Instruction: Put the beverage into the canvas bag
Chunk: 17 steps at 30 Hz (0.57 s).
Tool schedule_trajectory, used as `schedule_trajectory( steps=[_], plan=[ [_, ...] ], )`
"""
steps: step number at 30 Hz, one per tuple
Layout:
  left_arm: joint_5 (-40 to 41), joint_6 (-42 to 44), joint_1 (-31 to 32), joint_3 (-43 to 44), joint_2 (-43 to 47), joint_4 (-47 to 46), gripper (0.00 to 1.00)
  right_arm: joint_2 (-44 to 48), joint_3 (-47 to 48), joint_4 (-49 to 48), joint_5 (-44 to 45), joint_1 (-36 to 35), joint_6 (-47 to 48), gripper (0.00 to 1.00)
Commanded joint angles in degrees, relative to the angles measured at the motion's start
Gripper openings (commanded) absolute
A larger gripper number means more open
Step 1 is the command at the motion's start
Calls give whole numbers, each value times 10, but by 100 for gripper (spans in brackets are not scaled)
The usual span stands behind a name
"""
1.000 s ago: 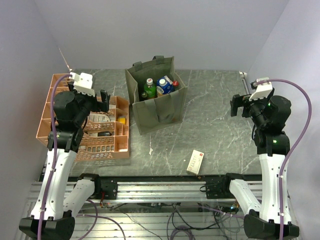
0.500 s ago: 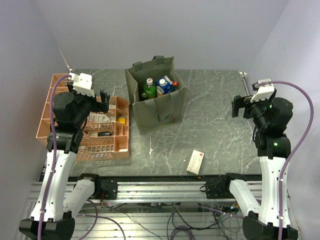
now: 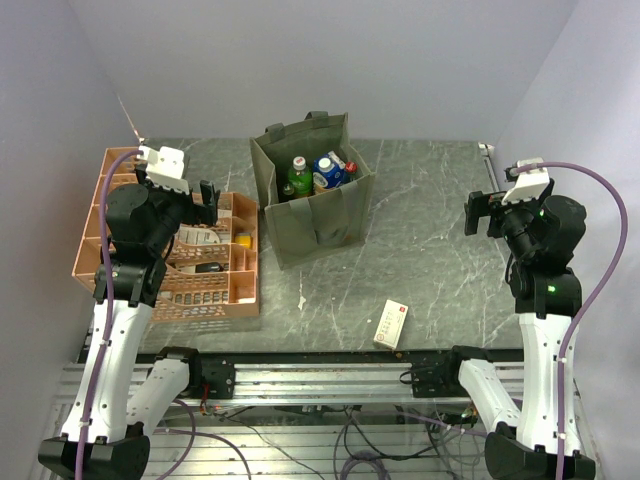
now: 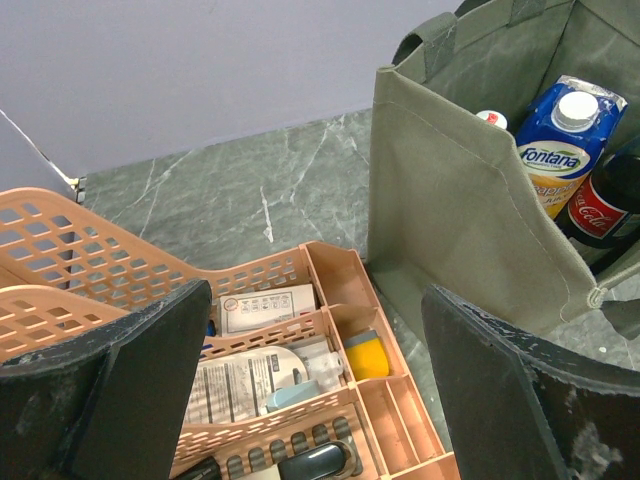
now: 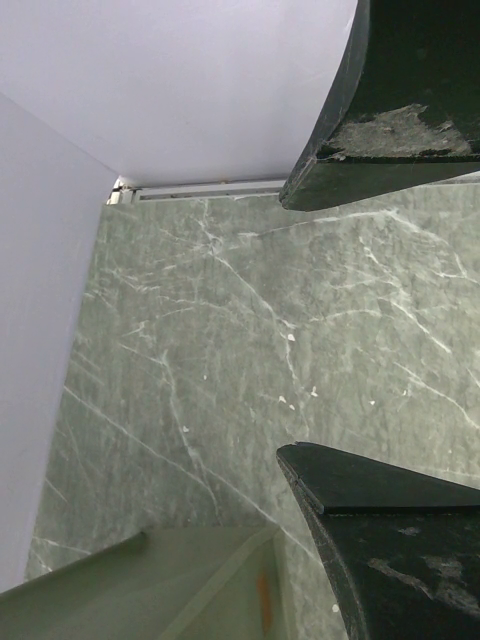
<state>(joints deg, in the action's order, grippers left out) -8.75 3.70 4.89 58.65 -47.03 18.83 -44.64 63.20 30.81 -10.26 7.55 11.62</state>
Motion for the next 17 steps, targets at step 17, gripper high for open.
schedule_trajectory(
  steps=[17],
  plan=[
    [3, 5, -11, -1, 7, -8, 96, 6, 7, 2, -5, 5, 7, 100]
  ],
)
